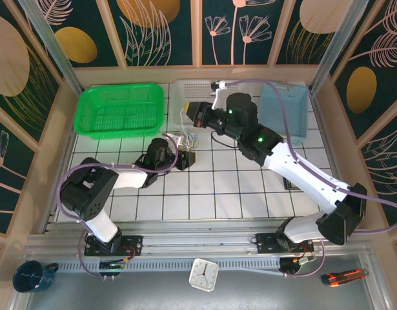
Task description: Untangle the cables
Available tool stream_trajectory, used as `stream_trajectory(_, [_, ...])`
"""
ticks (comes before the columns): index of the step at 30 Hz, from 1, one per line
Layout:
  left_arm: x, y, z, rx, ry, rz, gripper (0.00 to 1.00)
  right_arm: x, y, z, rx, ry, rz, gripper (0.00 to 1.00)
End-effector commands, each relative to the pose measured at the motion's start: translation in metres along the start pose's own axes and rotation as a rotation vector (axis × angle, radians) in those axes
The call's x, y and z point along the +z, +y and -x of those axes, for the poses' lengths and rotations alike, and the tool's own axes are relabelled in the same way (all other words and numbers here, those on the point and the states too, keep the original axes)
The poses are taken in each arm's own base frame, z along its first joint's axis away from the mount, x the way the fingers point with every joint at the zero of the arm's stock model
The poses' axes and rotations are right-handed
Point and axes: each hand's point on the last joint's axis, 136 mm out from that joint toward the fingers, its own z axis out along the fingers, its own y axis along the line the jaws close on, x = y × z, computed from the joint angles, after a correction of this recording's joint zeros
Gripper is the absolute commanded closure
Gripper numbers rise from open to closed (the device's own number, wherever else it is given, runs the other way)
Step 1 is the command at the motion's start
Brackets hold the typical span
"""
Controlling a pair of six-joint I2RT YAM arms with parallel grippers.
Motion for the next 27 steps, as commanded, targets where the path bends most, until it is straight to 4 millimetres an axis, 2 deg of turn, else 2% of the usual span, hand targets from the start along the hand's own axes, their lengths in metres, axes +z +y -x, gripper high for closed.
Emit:
stream_trajectory(1, [0.0, 0.001, -0.008, 0.005, 0.001, -0.007, 0.62, -0.024, 0.049, 0.042, -0.035, -0.114, 0.126, 1.0])
stream_trajectory(6, [-0.003, 0.002, -0.011, 0.0, 0.001, -0.002, 0.74, -0.033, 0.06, 0.057, -0.055, -0.157, 0.137, 1.0])
stream_trajectory(9, [-0.004, 0.003, -0.011, -0.001, -0.001, 0.002, 0.83, -0.038, 0.057, 0.061, -0.057, -0.178, 0.126, 1.0])
stream_trajectory(13, [-0.006, 0.005, -0.015, -0.002, 0.005, 0.01, 1.0, -0.048, 0.054, 0.073, -0.055, -0.216, 0.12, 1.0])
stream_trajectory(20, [-0.007, 0.007, -0.019, -0.017, 0.007, 0.016, 1.0, -0.065, 0.056, 0.1, -0.066, -0.264, 0.131, 1.0])
stream_trajectory(23, [-0.009, 0.005, -0.016, -0.019, -0.001, 0.013, 1.0, -0.063, 0.047, 0.093, -0.059, -0.246, 0.113, 1.0])
stream_trajectory(26, [-0.012, 0.004, -0.014, -0.021, -0.006, 0.015, 1.0, -0.054, 0.023, 0.068, -0.034, -0.192, 0.072, 1.0])
stream_trajectory(27, [-0.014, 0.003, -0.012, -0.02, -0.009, 0.016, 1.0, -0.05, 0.01, 0.055, -0.025, -0.165, 0.053, 1.0])
